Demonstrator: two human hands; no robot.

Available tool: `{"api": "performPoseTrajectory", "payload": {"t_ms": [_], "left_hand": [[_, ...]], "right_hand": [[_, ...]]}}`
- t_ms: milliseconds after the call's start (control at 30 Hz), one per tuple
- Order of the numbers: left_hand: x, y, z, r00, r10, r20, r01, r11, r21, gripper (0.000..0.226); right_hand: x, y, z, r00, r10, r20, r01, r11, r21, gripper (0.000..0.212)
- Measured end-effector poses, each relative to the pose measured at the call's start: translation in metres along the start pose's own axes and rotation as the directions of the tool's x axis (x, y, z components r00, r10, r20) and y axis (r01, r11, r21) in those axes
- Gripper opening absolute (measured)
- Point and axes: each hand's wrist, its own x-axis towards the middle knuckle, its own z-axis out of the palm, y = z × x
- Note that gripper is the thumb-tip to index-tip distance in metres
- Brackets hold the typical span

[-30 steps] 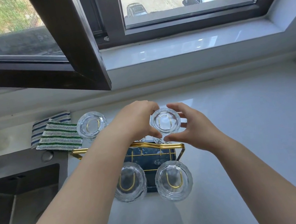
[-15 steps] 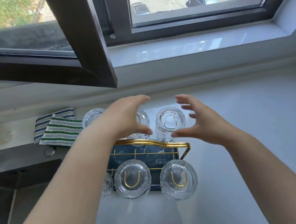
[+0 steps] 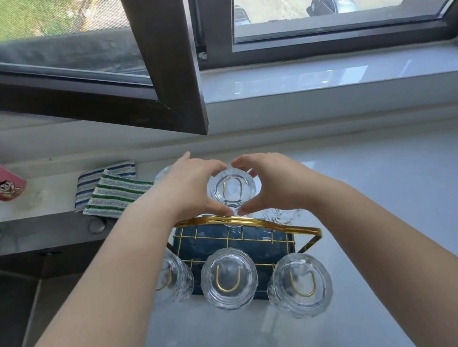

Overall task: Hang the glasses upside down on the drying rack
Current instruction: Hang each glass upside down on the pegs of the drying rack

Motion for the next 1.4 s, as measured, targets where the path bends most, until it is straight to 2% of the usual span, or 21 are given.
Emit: {"api": "performPoseTrajectory", "payload": {"t_ms": [267,1000,1200,1300,1400], "left_hand": [[-0.004,0.002,-0.004,1.000,-0.030,0.004,0.030,0.999,-0.021,0.077],[-0.003,0.002,-0.002,0.999,-0.039,0.016,0.040,0.999,-0.016,0.083],[-0.007,-0.003,-0.003,0.999,-0.039,0.012,0.039,0.997,-0.074,0.090],[-0.017,-0.020,-0.015,0.995,-0.082,-0.049,0.072,0.981,-0.181,0.097],[-0.030,-0.044,-0.026,0.977,-0.185,-0.102,0.160,0.963,-0.215,0.099]], "right_hand": [[0.001,-0.001,0.001,1.000,0.002,-0.017,-0.001,0.998,0.059,0.083],[0.001,0.001,0.001,1.000,0.008,-0.015,-0.007,0.998,0.055,0.087],[0.005,0.003,-0.002,1.000,-0.007,0.021,0.005,0.999,0.052,0.092],[0.010,-0.003,-0.006,0.999,-0.037,0.014,0.035,0.995,0.098,0.090],[0.022,-0.018,-0.007,0.996,-0.094,0.005,0.093,0.990,0.105,0.085]]}}
